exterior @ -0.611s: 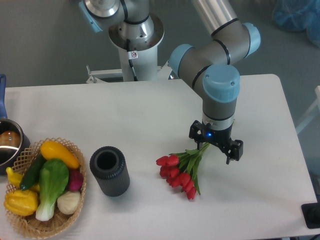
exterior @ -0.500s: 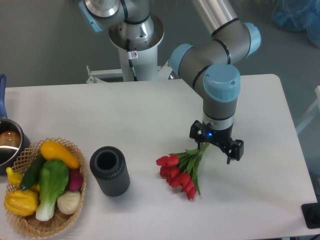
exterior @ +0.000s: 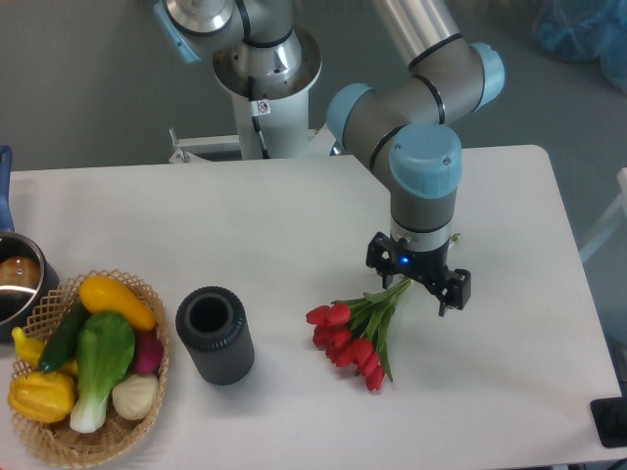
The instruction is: Pick up the flowers from the table
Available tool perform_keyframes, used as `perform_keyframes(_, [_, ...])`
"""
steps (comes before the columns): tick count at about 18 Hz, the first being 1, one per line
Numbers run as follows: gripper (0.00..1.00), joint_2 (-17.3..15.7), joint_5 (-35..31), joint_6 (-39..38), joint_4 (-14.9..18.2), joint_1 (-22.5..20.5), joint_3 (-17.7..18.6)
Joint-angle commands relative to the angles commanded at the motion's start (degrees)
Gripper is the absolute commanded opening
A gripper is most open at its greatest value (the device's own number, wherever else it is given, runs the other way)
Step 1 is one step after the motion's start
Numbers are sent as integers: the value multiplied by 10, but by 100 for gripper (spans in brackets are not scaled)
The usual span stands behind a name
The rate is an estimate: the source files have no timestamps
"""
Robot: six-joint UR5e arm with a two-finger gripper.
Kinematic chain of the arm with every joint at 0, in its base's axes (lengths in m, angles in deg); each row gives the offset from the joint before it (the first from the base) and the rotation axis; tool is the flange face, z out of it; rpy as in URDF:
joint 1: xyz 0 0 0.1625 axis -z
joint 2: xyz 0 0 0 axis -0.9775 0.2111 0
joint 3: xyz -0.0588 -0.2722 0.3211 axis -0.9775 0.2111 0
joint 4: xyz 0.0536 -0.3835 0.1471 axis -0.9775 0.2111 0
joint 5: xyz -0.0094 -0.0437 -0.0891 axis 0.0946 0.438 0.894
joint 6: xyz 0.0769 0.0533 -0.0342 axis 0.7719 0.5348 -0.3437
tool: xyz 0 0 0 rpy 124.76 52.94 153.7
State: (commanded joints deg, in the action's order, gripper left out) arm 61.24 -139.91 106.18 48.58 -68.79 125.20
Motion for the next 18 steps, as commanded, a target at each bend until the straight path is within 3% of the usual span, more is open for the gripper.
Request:
perform_keyframes(2, [100, -9, -4, -2, -2, 9, 19])
perform_keyframes(8, [100, 1, -9, 1, 0, 20, 23])
perform_keyframes(12, [100, 42, -24, 0, -13, 30, 13])
perform_keyframes(18, [100, 71, -37, -2, -36, 33, 10])
